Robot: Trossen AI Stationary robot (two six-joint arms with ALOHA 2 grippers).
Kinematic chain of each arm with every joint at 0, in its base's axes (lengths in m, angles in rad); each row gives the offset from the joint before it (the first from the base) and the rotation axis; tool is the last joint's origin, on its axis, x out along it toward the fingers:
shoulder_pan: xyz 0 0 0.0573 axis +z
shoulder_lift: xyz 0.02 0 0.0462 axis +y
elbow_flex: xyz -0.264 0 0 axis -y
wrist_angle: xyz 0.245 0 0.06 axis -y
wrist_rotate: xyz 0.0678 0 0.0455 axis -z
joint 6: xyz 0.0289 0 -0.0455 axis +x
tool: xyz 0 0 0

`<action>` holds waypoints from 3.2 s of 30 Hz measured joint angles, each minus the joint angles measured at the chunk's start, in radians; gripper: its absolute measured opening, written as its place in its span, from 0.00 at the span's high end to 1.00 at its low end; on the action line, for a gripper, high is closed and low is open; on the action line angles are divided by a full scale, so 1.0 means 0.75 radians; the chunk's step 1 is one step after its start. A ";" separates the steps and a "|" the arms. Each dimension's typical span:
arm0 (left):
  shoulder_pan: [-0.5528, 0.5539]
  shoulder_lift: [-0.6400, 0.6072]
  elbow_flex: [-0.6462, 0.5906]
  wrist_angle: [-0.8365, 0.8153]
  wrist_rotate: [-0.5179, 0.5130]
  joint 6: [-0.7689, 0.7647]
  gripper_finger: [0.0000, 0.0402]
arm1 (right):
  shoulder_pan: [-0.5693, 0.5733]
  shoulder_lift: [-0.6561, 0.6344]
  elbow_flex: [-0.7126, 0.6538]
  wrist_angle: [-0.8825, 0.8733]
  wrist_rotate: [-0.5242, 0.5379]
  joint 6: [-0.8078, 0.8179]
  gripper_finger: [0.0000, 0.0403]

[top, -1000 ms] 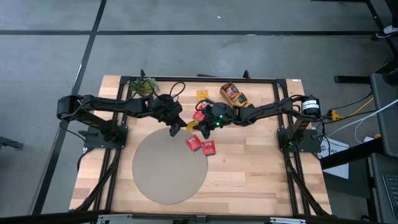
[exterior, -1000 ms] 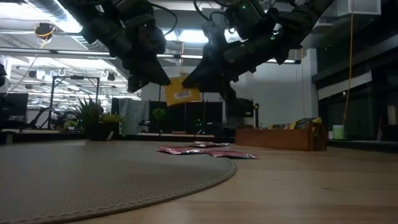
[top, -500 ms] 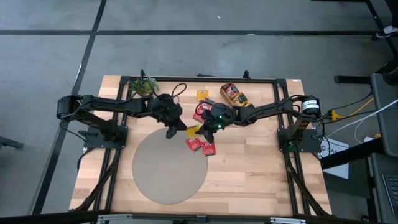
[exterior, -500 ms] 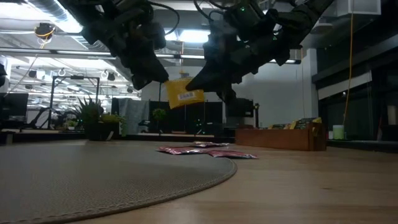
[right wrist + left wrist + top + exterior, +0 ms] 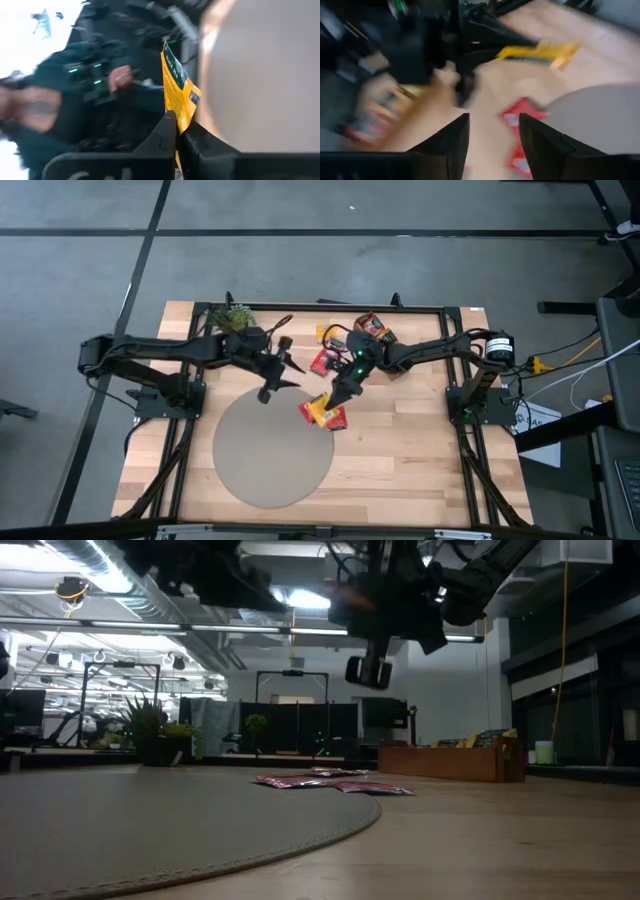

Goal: Pick & Place Tea
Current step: Put the orange tea bag into the middle section of the wooden organizer

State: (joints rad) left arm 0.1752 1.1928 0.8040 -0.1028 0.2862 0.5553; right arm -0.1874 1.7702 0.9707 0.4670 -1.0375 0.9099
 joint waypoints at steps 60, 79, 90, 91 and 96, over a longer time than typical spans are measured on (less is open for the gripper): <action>-0.351 0.024 0.007 0.330 -0.580 0.916 0.99 | -0.097 0.000 0.002 0.491 0.005 0.664 0.97; -0.425 -0.045 0.007 -0.010 -0.779 0.087 0.99 | -0.121 0.001 0.001 0.053 0.018 0.164 0.55; -0.119 -0.075 0.007 -0.294 -0.176 -0.825 0.99 | -0.108 -0.001 0.000 -0.229 0.411 -0.341 0.54; -0.077 -0.067 0.007 -0.319 -0.087 -0.898 0.99 | -0.105 -0.002 0.000 -0.232 0.447 -0.370 0.54; 0.108 0.017 0.007 -0.353 0.324 -1.197 0.99 | -0.078 -0.005 0.024 -0.230 0.556 -0.477 0.54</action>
State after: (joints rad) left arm 0.2562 1.2059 0.8093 -0.3672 0.5291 -0.3421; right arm -0.2460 1.7664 0.9888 0.2943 -0.6204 0.5525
